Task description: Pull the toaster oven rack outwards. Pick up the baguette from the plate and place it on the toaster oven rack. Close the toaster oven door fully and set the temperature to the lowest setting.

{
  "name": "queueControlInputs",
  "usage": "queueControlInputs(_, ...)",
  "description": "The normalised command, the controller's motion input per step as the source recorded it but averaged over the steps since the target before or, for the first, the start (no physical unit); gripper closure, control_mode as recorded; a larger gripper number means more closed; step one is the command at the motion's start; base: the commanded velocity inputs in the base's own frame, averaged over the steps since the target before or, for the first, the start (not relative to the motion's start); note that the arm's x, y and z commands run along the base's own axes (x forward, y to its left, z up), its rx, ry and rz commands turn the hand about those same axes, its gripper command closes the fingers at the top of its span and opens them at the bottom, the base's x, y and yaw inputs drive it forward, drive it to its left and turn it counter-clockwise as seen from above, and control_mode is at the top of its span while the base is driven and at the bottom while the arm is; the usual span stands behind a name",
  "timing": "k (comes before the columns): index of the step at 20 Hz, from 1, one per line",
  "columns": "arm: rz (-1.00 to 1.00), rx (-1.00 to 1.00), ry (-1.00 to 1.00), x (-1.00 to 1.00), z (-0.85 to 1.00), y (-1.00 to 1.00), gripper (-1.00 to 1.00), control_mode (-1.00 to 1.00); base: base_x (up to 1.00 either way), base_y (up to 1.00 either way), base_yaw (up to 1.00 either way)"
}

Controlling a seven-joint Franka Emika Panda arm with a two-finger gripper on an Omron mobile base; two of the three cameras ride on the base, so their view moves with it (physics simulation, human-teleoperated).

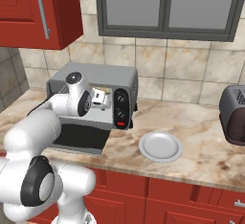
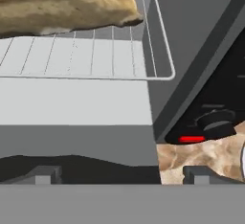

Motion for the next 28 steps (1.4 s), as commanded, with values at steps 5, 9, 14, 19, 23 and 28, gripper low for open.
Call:
queueControlInputs(5,0.00,0.00,0.13,-0.34,0.18,-0.64,-1.00,-1.00,0.00,0.00,0.00)
queueControlInputs(9,0.00,0.01,0.02,-0.67,0.11,-0.72,-1.00,-1.00,0.00,0.00,0.00)
queueControlInputs(14,0.00,0.00,0.13,-0.74,-0.04,-0.48,-1.00,-1.00,0.00,0.00,0.00)
queueControlInputs(19,0.00,0.07,0.21,-0.75,-0.31,-0.03,-1.00,-1.00,0.00,0.00,0.00)
queueControlInputs(23,0.09,0.15,0.05,-0.76,-0.36,-0.12,-1.00,-1.00,0.00,0.00,0.00)
queueControlInputs(28,0.27,0.05,-0.01,-0.25,-0.04,-0.32,-1.00,-1.00,0.00,0.00,0.00)
